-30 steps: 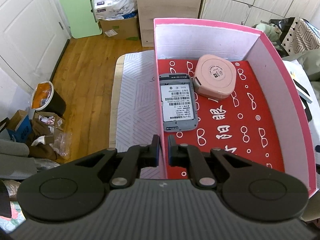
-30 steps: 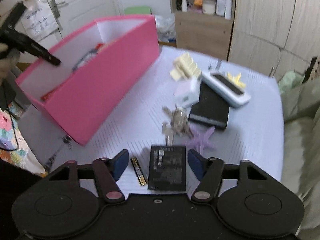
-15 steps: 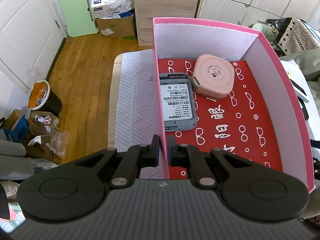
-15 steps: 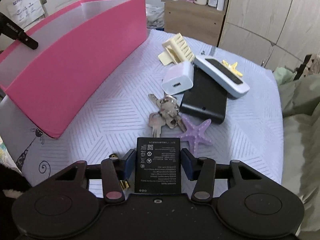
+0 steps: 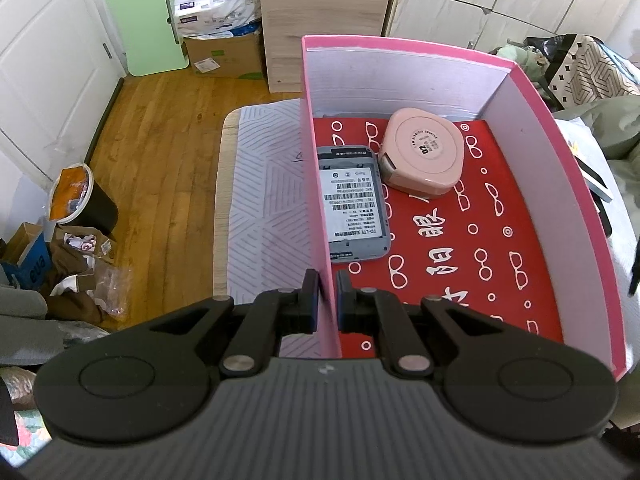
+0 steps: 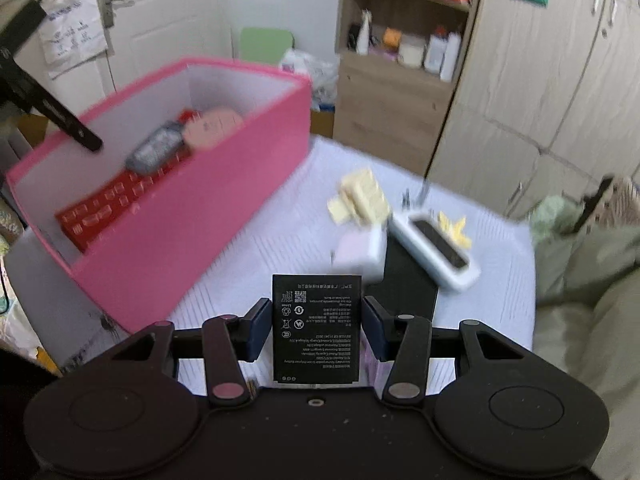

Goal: Organize rigid objects
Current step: 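Place the black battery in the box and open the right gripper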

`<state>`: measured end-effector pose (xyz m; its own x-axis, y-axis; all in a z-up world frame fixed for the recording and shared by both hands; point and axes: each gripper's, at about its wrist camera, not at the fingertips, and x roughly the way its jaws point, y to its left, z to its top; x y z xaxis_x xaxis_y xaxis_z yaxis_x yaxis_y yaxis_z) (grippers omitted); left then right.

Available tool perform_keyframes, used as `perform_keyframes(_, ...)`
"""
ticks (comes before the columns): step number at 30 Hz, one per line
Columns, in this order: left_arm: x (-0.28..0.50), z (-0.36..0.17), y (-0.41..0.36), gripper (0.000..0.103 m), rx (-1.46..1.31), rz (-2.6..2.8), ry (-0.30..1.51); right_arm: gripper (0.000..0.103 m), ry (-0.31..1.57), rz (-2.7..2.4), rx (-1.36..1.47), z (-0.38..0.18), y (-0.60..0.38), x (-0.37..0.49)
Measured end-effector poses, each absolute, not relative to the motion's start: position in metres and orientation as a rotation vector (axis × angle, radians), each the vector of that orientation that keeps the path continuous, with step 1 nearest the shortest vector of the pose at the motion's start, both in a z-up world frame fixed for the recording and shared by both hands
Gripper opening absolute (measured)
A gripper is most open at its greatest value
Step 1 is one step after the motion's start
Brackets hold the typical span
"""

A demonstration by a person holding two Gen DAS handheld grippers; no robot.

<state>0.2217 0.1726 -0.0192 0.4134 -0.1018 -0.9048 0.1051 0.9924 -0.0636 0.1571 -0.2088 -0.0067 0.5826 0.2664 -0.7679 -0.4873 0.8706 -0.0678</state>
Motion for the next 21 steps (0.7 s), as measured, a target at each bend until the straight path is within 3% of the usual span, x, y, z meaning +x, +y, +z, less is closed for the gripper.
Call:
perform_keyframes(10, 0.221, -0.019, 0.174, 0.009, 0.002, -0.152, 1.133, 0.054, 0.655, 0.648, -0.39, 0.057, -0.152, 0.188)
perform_keyframes(21, 0.223, -0.019, 0.177, 0.01, -0.001, -0.165, 1.138, 0.054, 0.766, 0.886, -0.565, 0.015, -0.048, 0.225)
